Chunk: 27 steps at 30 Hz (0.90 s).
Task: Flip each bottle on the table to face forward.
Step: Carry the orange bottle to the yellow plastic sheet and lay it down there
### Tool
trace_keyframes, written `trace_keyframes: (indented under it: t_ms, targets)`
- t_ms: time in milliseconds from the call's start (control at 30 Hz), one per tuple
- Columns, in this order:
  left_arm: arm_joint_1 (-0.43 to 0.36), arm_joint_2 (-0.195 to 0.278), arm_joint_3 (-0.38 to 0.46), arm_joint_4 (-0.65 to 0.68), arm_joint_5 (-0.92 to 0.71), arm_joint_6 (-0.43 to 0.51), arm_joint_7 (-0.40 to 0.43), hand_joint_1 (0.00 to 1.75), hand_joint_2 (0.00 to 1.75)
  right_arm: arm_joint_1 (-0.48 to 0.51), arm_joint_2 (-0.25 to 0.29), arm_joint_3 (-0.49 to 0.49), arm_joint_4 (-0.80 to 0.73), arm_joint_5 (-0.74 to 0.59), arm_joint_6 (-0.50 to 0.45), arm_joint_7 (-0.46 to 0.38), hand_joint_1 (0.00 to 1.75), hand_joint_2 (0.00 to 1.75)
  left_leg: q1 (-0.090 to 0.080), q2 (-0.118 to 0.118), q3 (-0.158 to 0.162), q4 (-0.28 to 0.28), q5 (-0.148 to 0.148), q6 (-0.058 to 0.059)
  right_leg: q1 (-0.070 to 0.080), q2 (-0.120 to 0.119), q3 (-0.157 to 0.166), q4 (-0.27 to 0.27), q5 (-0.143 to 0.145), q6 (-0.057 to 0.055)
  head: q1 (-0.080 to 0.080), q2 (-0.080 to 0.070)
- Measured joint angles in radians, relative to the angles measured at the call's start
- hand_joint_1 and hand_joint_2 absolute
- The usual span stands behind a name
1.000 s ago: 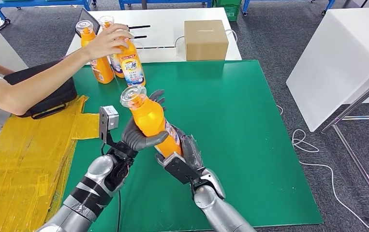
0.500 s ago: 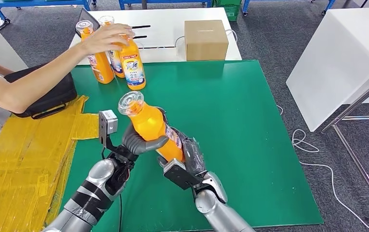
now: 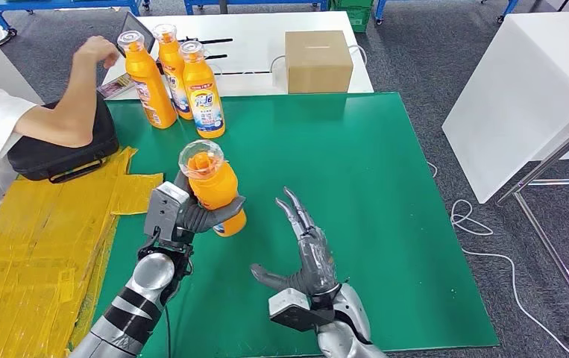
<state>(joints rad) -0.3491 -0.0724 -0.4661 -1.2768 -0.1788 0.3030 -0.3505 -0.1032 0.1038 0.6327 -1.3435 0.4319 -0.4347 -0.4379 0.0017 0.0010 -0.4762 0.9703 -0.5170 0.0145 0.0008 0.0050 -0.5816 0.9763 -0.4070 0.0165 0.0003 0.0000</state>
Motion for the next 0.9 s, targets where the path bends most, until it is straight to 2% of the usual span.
trace_keyframes:
  t_ms: [67,133,500,567,633,733,800,833,900]
  targets:
    - [0.0,0.005,0.001,-0.003,-0.161,0.093,0.002,1.75,1.75,0.025,-0.02,-0.01,-0.072,-0.023,0.031,-0.004,0.0,1.75,0.0,-0.001,0.0,0.0,0.0,0.0,0.0,-0.001,0.0,0.0,0.0,0.0,0.0,0.0]
    - [0.0,0.008,0.001,-0.003,-0.219,0.122,0.004,1.75,1.75,0.041,-0.035,-0.019,-0.124,-0.03,0.045,-0.005,0.0,1.75,0.0,0.001,0.0,0.0,0.0,0.0,-0.001,0.0,0.0,0.0,0.0,0.0,0.0,0.0]
    - [0.0,0.013,0.001,-0.008,-0.225,0.128,0.007,1.75,1.75,0.067,-0.064,-0.028,-0.213,-0.033,0.055,-0.007,0.0,1.75,0.0,0.001,0.0,0.0,0.0,0.0,-0.001,0.0,0.0,0.0,0.0,0.0,0.0,0.0]
    - [-0.001,0.014,0.001,-0.008,-0.266,0.137,0.023,1.75,1.75,0.069,-0.065,-0.03,-0.217,-0.039,0.056,-0.014,0.0,1.75,0.0,0.001,0.0,0.0,0.0,0.0,-0.001,0.0,0.0,0.0,0.0,0.0,0.0,0.0]
    - [-0.004,0.018,0.0,-0.008,-0.423,0.185,0.082,1.75,1.75,0.074,-0.066,-0.039,-0.23,-0.044,0.06,-0.025,0.0,1.75,0.0,0.001,0.0,0.0,0.0,0.0,-0.001,0.0,0.0,0.0,0.0,0.0,0.0,0.0]
    - [-0.02,0.039,0.001,0.005,-0.908,0.281,0.256,1.75,1.75,0.088,-0.069,-0.068,-0.271,-0.045,0.08,-0.033,0.0,1.75,0.0,0.001,0.0,0.0,0.0,0.0,-0.001,0.0,0.0,0.0,0.0,0.0,0.0,0.0]
    - [-0.037,0.06,0.004,0.031,-1.203,0.298,0.356,1.75,1.75,0.096,-0.072,-0.09,-0.302,-0.056,0.096,-0.034,0.0,1.75,0.0,0.001,0.0,0.0,0.0,0.0,-0.001,0.0,0.0,0.0,0.0,0.0,0.0,0.0]
    - [-0.047,0.073,0.005,0.05,-1.297,0.295,0.395,1.75,1.75,0.1,-0.073,-0.101,-0.317,-0.066,0.103,-0.034,0.0,1.75,0.0,0.001,0.0,0.0,0.0,0.0,-0.001,0.001,0.0,0.0,0.0,0.0,0.0,0.0]
    - [-0.077,0.103,0.0,0.104,-1.375,0.274,0.469,1.75,1.75,0.109,-0.076,-0.128,-0.343,-0.086,0.115,-0.034,0.0,1.75,0.0,0.001,0.001,0.0,0.0,0.0,0.0,0.001,0.0,0.0,0.0,0.0,0.0,0.0]
